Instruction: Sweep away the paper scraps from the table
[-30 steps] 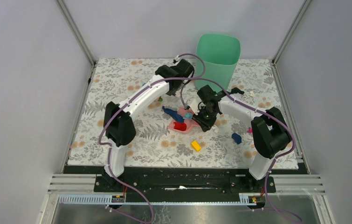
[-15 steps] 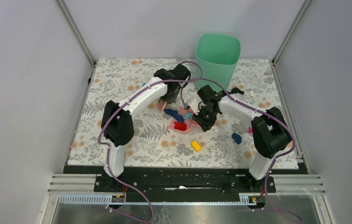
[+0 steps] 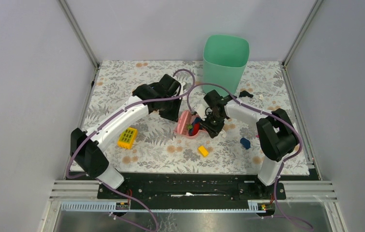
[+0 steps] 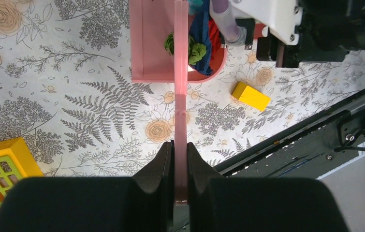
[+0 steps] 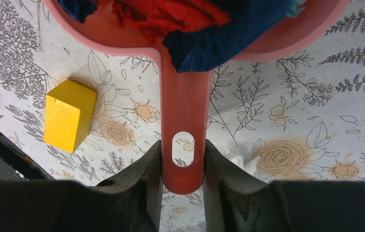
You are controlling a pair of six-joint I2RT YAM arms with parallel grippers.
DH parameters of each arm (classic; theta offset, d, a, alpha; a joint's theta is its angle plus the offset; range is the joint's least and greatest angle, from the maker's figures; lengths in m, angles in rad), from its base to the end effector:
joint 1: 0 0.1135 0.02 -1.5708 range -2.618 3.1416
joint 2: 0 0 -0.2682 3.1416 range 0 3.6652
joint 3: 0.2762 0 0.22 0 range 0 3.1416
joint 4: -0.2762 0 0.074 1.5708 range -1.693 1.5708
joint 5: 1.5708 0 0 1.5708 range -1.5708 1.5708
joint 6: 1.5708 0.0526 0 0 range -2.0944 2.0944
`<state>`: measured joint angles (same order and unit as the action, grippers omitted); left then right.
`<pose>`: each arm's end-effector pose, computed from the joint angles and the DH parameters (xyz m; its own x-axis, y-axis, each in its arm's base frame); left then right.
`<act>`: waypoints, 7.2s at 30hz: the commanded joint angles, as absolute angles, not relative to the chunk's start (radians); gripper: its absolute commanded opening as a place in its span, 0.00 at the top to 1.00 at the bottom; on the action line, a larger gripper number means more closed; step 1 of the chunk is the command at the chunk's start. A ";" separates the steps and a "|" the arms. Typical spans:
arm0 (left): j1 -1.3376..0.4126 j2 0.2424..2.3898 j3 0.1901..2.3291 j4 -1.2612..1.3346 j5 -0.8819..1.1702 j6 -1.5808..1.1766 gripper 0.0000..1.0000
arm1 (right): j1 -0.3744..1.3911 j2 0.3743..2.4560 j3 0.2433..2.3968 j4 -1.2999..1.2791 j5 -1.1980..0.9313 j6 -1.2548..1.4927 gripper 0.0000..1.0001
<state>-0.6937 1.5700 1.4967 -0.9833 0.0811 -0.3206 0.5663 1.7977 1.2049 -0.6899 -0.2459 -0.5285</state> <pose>0.2260 -0.1935 0.3160 -0.8458 0.2949 -0.4445 0.4229 0.8786 -0.2219 0.2673 0.1851 0.1865 -0.4069 -0.8382 -0.3630 -0.9078 0.4154 0.0583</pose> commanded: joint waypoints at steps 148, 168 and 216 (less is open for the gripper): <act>-0.652 0.985 1.050 -0.924 -0.031 -0.363 1.00 | 0.206 1.846 2.053 -0.454 0.665 -1.808 1.00; -0.653 1.002 1.096 -0.948 -0.033 -0.357 1.00 | 0.209 1.691 2.097 -0.609 0.508 -1.508 1.00; -0.616 1.672 1.550 -1.045 -0.095 -0.227 1.00 | 0.615 1.755 1.299 -0.981 0.017 -0.495 1.00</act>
